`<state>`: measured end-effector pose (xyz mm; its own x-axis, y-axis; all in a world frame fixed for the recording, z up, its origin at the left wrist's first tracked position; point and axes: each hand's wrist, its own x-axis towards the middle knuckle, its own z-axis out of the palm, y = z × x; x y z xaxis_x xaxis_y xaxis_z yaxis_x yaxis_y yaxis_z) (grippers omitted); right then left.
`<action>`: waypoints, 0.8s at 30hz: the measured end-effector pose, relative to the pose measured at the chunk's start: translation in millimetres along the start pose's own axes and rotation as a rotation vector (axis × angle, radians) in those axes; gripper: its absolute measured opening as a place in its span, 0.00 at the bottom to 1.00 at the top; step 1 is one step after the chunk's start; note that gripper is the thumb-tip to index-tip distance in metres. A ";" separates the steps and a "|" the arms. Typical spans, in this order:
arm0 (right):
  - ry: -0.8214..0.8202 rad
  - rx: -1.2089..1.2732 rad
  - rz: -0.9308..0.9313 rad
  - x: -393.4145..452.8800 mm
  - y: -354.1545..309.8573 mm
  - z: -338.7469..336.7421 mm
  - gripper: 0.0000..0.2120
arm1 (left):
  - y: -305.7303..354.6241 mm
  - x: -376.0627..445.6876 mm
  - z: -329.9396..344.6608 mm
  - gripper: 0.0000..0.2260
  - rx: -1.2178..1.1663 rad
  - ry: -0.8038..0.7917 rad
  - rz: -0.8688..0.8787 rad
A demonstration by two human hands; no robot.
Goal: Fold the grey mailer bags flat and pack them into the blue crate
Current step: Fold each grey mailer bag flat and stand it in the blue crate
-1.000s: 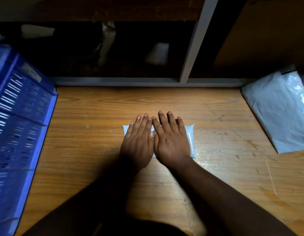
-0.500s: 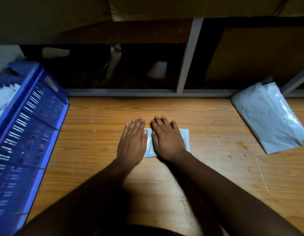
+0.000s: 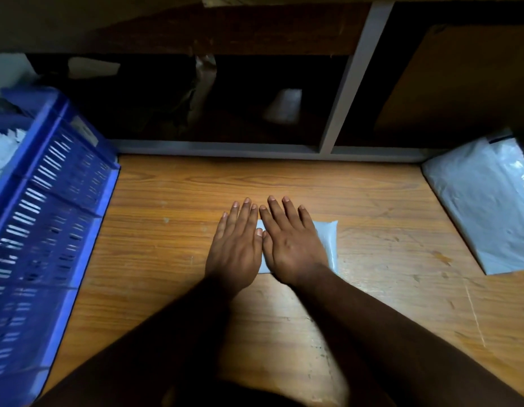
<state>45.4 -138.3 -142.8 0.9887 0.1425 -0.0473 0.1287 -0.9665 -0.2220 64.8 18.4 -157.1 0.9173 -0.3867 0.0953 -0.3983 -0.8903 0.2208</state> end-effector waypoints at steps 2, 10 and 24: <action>-0.029 0.038 -0.003 0.0 0.3 -1.2 0.28 | 0.2 1.6 -3.4 0.27 0.002 -0.058 -0.017; 0.091 0.063 0.096 -16.7 23.6 -31.5 0.28 | 15.6 17.3 -31.7 0.29 -0.080 -0.032 0.048; 0.050 -0.007 0.117 -21.3 31.9 -4.7 0.28 | 24.1 15.7 7.1 0.25 0.006 -0.024 0.213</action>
<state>28.8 -173.2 -144.3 0.9996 0.0178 -0.0234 0.0124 -0.9774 -0.2109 69.6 -10.9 -157.1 0.8119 -0.5721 0.1165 -0.5836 -0.7889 0.1924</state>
